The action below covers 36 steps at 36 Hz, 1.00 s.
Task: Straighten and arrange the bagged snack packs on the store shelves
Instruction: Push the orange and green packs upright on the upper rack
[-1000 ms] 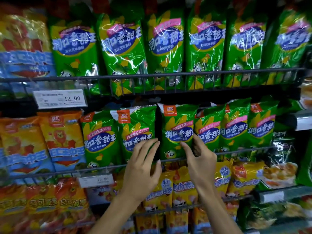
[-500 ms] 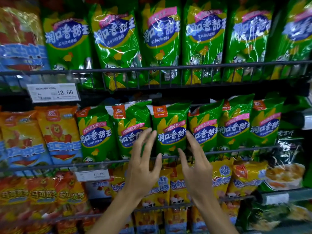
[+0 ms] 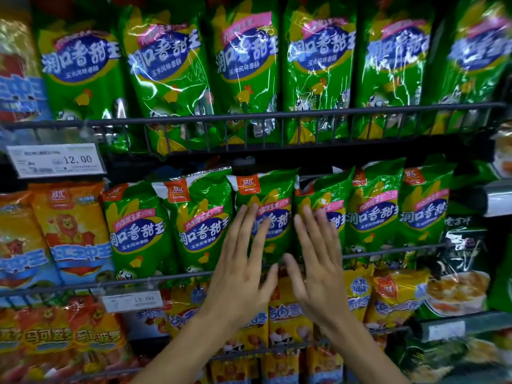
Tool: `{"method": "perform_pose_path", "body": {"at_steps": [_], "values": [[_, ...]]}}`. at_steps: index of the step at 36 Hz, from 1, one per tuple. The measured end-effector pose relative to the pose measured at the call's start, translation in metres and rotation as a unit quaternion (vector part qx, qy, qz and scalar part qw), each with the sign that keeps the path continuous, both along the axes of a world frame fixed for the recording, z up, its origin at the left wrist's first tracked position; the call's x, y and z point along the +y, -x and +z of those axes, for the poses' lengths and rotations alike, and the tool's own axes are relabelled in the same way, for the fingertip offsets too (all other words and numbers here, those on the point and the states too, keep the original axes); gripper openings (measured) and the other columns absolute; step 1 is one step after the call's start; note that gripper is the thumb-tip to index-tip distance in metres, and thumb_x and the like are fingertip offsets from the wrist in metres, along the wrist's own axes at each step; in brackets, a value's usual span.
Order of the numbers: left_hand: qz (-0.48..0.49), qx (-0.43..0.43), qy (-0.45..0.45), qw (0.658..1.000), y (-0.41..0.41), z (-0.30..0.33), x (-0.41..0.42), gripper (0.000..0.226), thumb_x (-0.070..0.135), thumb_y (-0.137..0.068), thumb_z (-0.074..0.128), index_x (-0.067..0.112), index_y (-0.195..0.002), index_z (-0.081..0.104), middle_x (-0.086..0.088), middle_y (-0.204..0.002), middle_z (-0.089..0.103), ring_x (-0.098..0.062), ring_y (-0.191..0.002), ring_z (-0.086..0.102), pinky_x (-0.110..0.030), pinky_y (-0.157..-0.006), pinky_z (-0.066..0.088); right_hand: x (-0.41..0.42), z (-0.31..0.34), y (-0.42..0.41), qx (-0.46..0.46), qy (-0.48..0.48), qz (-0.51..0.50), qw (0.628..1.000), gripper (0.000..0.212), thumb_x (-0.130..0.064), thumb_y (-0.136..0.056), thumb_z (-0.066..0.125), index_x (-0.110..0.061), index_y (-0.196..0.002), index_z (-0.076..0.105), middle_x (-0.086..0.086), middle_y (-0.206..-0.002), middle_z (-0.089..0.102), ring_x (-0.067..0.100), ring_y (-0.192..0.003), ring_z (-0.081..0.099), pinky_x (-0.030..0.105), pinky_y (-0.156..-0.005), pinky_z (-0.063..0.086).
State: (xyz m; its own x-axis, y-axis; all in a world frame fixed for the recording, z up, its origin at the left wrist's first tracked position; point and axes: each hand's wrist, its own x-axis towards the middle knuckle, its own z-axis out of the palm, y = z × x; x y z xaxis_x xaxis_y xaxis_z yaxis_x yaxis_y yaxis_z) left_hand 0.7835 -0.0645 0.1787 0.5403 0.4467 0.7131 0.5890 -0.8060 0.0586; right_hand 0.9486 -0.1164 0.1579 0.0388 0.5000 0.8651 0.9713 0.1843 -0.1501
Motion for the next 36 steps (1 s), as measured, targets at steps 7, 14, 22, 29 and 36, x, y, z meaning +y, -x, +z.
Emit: {"method": "perform_pose_path", "body": {"at_steps": [7,14,22,29,36], "values": [[0.021,0.047,-0.014,0.999,-0.017,0.004,0.003,0.078,0.051,-0.104,0.047,0.024,-0.164,0.004,-0.006,-0.171,-0.012,-0.03,-0.158,-0.009,-0.048,-0.127,0.01,0.002,0.004,-0.025,-0.048,0.039,-0.092,0.994,0.067,-0.046,-0.107,0.038,-0.012,-0.162,0.019,0.005,-0.171,0.009,0.027,-0.158,0.01,0.055,-0.126,0.017],[0.045,0.065,-0.027,0.997,-0.026,0.012,0.015,0.073,0.054,-0.107,0.037,0.027,-0.164,0.002,-0.007,-0.171,-0.015,-0.032,-0.157,-0.013,-0.052,-0.127,0.008,0.01,0.014,-0.032,-0.005,0.029,-0.113,0.993,0.066,-0.045,-0.105,0.043,-0.021,-0.162,0.02,-0.001,-0.172,0.009,0.022,-0.158,0.008,0.055,-0.126,0.016],[0.019,0.009,-0.007,1.0,-0.035,0.014,0.023,0.059,0.051,-0.105,0.043,0.03,-0.159,0.031,-0.008,-0.17,0.008,-0.033,-0.158,0.0,-0.059,-0.122,0.023,0.021,0.03,-0.038,-0.002,-0.037,-0.141,0.989,0.062,-0.043,-0.102,0.054,-0.025,-0.158,0.036,0.003,-0.159,0.035,0.026,-0.15,0.028,0.051,-0.123,0.023],[0.038,0.083,-0.014,0.996,-0.035,0.021,0.021,0.068,0.056,-0.107,0.033,0.037,-0.162,-0.001,-0.007,-0.168,-0.027,-0.035,-0.153,-0.026,-0.057,-0.126,-0.001,0.025,0.03,-0.037,0.033,0.004,-0.118,0.992,0.068,-0.039,-0.1,0.049,-0.024,-0.161,0.025,0.0,-0.171,0.01,0.024,-0.159,0.003,0.052,-0.127,0.009],[-0.031,0.06,0.021,0.997,-0.003,0.03,0.006,0.07,0.044,-0.107,0.047,0.034,-0.163,0.008,0.006,-0.17,-0.017,-0.022,-0.157,-0.018,-0.05,-0.127,0.005,0.01,0.035,-0.024,0.05,0.008,-0.061,0.997,0.069,-0.044,-0.097,0.053,-0.019,-0.158,0.034,0.003,-0.17,0.015,0.025,-0.158,0.006,0.055,-0.126,0.011]]}}
